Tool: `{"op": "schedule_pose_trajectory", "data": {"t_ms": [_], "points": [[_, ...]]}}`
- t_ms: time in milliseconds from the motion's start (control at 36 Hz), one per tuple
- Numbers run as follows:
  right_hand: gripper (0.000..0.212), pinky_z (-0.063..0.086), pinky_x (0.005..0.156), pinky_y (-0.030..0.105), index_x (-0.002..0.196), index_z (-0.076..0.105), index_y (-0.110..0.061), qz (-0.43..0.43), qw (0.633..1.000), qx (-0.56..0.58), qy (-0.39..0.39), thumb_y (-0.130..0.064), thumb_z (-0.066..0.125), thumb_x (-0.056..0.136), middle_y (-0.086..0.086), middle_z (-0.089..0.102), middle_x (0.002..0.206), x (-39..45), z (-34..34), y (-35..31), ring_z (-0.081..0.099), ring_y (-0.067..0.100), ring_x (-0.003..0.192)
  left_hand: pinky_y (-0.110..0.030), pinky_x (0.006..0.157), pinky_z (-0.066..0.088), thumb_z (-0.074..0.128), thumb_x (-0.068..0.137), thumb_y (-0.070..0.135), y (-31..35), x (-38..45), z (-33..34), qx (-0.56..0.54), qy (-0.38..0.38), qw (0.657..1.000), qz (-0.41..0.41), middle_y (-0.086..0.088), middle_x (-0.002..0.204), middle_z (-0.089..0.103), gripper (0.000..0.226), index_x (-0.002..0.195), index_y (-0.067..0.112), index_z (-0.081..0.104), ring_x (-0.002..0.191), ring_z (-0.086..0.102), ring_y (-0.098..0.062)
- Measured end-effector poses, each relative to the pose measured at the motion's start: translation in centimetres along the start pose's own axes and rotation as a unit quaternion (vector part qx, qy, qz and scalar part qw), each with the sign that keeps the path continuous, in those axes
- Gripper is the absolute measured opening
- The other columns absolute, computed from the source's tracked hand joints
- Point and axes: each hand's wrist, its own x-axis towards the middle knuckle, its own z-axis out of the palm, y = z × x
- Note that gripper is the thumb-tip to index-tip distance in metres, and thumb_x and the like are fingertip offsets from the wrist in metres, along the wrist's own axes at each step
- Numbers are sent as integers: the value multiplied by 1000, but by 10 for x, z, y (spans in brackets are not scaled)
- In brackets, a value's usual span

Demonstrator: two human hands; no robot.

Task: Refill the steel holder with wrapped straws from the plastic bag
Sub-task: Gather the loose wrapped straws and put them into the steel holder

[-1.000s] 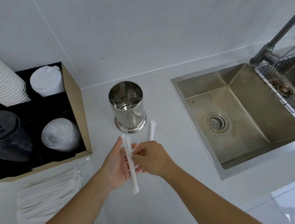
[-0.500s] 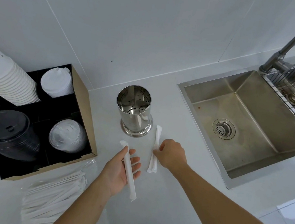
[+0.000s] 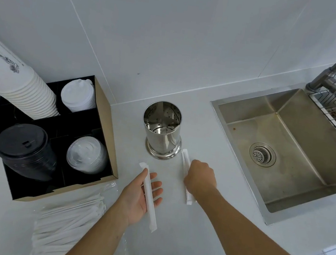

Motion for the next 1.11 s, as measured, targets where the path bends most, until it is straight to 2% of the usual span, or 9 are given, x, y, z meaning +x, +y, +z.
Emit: {"op": "schedule_pose_trajectory", "data": {"t_ms": [83, 222, 278, 361, 611, 833, 944, 1000, 1111], "points": [[32, 36, 59, 30, 63, 31, -19, -14, 999, -40, 9, 0, 50, 80, -2, 35, 64, 0, -2, 3, 38, 19, 58, -39, 67, 59, 64, 86, 49, 1, 0, 2, 0, -2, 1000, 3, -8, 84, 76, 42, 108, 15, 72, 77, 74, -22], [25, 31, 45, 25, 64, 40, -17, 10, 999, -32, 4, 0, 54, 76, 0, 46, 64, 1, -9, 10, 40, 14, 51, -41, 70, 59, 63, 87, 48, 2, -2, 3, -3, -6, 1000, 4, -9, 86, 77, 41, 108, 14, 72, 80, 73, -24], [15, 38, 50, 25, 68, 47, -14, 21, 1000, -6, -8, -4, 56, 74, 1, 52, 67, 1, -12, 15, 49, 18, 56, -41, 71, 59, 63, 87, 48, 2, -4, 3, -6, -10, 1000, 4, -10, 87, 76, 41, 108, 14, 71, 82, 74, -25], [9, 46, 56, 26, 79, 61, -10, 29, 996, 83, -26, -7, 59, 71, 3, 62, 76, 0, -16, 24, 59, 22, 68, -42, 71, 59, 62, 88, 48, 2, -4, 3, -10, -14, 1000, 3, -11, 88, 76, 42, 109, 13, 71, 83, 75, -26], [10, 60, 67, 44, 73, 67, -8, 5, 923, 374, -95, 0, 68, 67, 5, 65, 59, -38, -25, 3, 62, 18, 52, -44, 70, 59, 59, 88, 54, -1, -5, 11, -19, -8, 1000, -8, -12, 90, 77, 49, 111, 12, 68, 91, 73, -29], [10, 60, 68, 40, 78, 66, -12, -71, 928, 340, -137, -5, 70, 71, 15, 73, 76, -63, -14, -31, 64, 17, 59, -43, 59, 59, 41, 89, 68, 3, -11, 18, -77, -62, 995, -31, -20, 106, 74, 71, 118, 8, 65, 89, 73, -35], [8, 59, 64, 35, 75, 66, -11, -79, 921, 360, -129, -6, 72, 75, 2, 74, 68, -59, -21, -27, 70, 18, 57, -46, 77, 57, 41, 87, 71, 4, -9, 15, -83, -69, 994, -20, -20, 112, 72, 74, 120, 9, 64, 98, 71, -35], [9, 58, 61, 32, 73, 66, -13, -71, 924, 359, -114, -8, 72, 75, -1, 71, 61, -53, -25, -22, 68, 16, 54, -46, 81, 55, 43, 87, 70, 4, -9, 15, -74, -57, 995, -13, -17, 104, 75, 71, 119, 10, 65, 95, 72, -32], [8, 60, 65, 39, 72, 66, -11, -35, 931, 355, -73, -7, 70, 77, 4, 66, 59, -37, -27, -6, 63, 16, 52, -39, 69, 56, 51, 87, 63, 4, -7, 19, -45, -29, 999, -6, -10, 82, 70, 61, 114, 11, 67, 73, 69, -24]]}}
